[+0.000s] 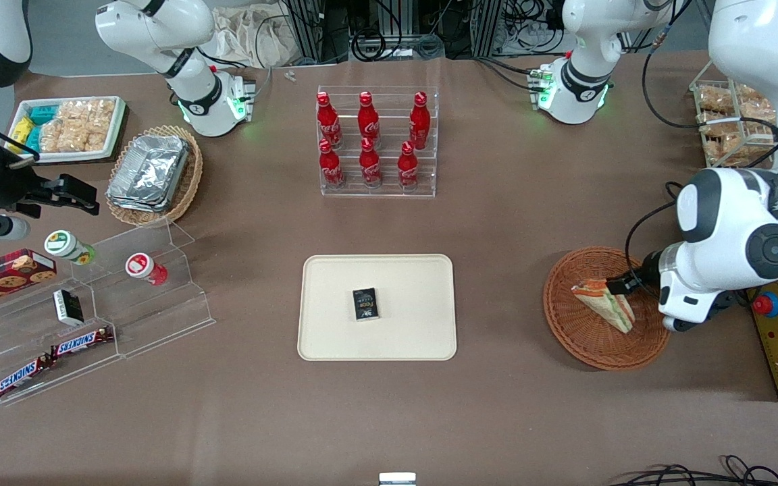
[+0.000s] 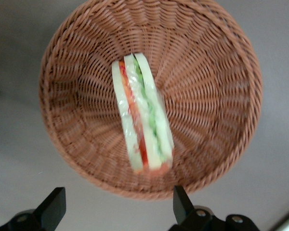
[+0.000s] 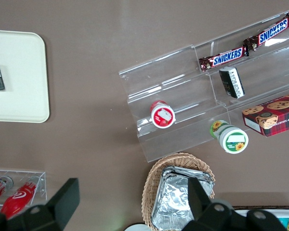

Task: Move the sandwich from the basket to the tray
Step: 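Lower the left gripper and close it on the wrapped sandwich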

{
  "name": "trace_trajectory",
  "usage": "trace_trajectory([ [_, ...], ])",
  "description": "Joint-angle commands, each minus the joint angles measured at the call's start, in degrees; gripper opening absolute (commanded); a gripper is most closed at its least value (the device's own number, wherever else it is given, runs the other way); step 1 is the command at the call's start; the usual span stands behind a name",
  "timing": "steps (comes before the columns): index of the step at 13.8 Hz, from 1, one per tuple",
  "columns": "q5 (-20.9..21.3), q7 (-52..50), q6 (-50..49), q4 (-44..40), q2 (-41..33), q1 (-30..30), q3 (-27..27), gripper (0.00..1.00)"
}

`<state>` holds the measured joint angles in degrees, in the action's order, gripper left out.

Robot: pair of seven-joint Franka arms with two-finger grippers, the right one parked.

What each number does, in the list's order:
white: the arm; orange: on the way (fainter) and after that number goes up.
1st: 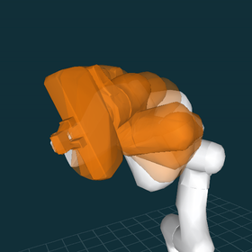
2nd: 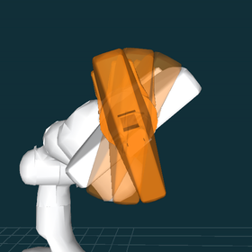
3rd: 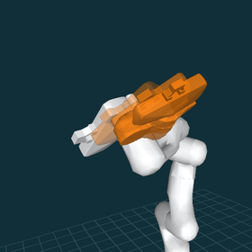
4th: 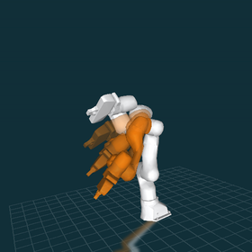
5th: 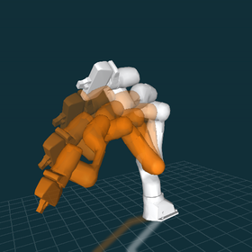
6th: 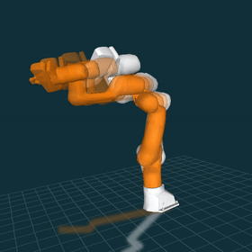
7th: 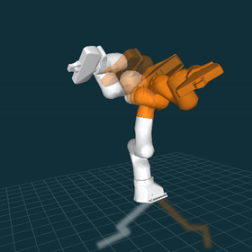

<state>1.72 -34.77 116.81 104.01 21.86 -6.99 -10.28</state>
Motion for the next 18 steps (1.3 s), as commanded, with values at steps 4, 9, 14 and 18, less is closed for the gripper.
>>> trace_trajectory([
  [4, 0.83, -10.58, 11.05, 3.29, 4.94, -0.31, -0.27, 1.00],
  [9, 0.92, -11.90, 15.99, 4.98, 6.09, -0.39, -0.27, 0.31],
  [14, 0.74, -10.06, 2.06, 0.61, 1.18, -0.83, -0.36, 0.00],
  [18, -1.01, -8.82, -10.02, -8.37, -0.16, 0.84, -7.97, 0.00],
])
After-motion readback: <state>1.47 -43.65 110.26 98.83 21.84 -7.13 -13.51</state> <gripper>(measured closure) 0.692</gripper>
